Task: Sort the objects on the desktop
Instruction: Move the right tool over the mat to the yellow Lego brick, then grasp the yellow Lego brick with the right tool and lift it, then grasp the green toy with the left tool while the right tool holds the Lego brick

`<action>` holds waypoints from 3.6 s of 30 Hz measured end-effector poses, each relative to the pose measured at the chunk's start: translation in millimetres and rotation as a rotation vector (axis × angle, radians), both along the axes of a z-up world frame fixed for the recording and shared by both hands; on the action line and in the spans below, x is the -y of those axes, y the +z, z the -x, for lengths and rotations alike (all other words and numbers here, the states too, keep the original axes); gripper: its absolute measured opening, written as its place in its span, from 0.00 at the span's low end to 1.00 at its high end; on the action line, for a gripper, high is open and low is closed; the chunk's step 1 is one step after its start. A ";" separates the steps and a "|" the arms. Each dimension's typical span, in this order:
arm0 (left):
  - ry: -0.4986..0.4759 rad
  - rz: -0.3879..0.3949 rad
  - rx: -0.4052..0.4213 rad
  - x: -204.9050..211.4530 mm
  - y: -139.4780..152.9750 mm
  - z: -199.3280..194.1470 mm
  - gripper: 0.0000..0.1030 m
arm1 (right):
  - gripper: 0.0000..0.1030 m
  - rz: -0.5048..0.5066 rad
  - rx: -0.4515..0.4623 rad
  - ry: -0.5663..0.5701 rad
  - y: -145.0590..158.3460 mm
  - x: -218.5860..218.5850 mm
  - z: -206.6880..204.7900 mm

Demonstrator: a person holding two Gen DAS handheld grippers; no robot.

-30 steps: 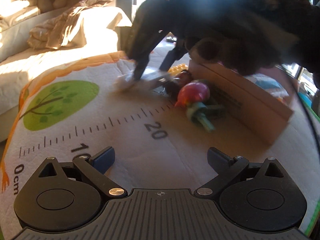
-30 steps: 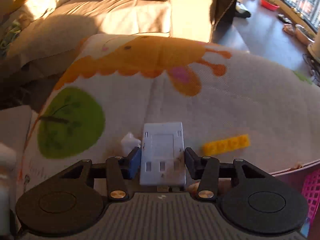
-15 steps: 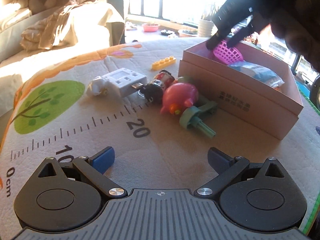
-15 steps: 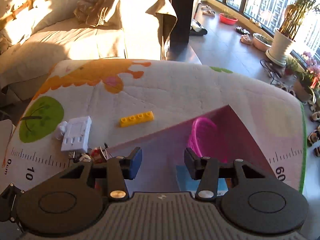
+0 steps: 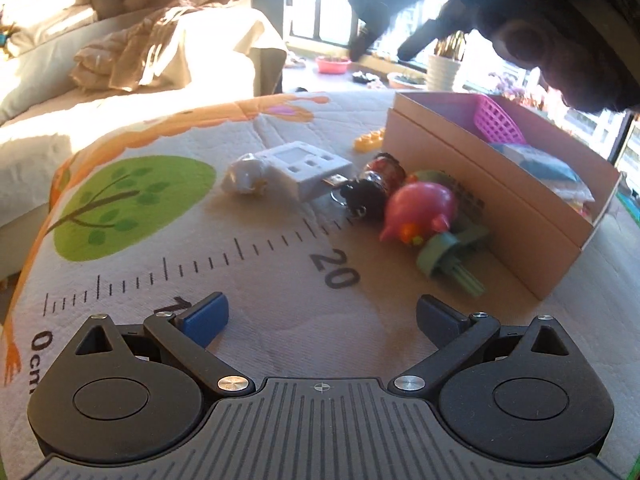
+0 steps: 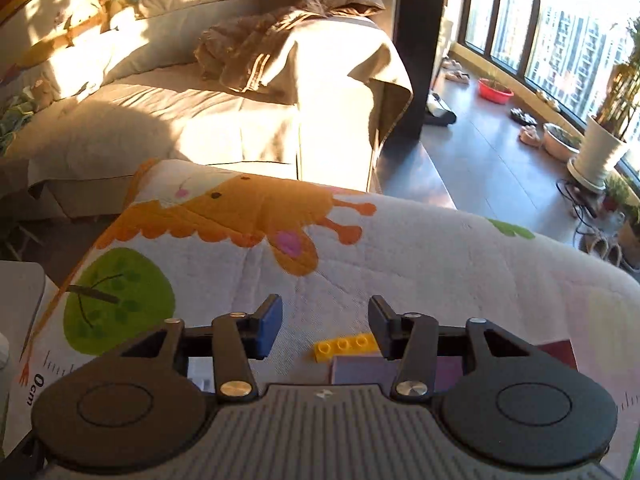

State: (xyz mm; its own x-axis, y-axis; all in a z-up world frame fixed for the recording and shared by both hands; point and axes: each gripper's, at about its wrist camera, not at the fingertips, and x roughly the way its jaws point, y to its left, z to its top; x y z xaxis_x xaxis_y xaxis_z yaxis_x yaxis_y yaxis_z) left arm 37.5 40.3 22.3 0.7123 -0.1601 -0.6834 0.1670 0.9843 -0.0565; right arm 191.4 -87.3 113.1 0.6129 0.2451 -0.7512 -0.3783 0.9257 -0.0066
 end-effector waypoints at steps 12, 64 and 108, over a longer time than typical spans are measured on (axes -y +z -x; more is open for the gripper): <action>0.005 0.057 0.021 -9.8 -0.3 2.6 1.00 | 0.70 0.076 -0.371 -0.018 -77.0 3.1 -88.1; -0.008 -0.042 -0.018 62.4 9.9 -9.3 1.00 | 0.80 -0.176 0.073 -0.112 -81.8 146.2 198.0; -0.195 -0.102 0.007 56.2 5.2 47.1 0.82 | 0.62 -0.050 0.117 0.003 -97.9 121.0 220.5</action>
State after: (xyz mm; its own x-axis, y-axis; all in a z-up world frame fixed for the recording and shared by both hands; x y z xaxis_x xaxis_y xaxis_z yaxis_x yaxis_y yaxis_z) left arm -9.5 -15.9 27.5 0.6796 -0.2257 -0.6980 0.3549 0.9339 0.0437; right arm -29.1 -208.2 15.2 0.6949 0.2824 -0.6614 -0.3800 0.9250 -0.0043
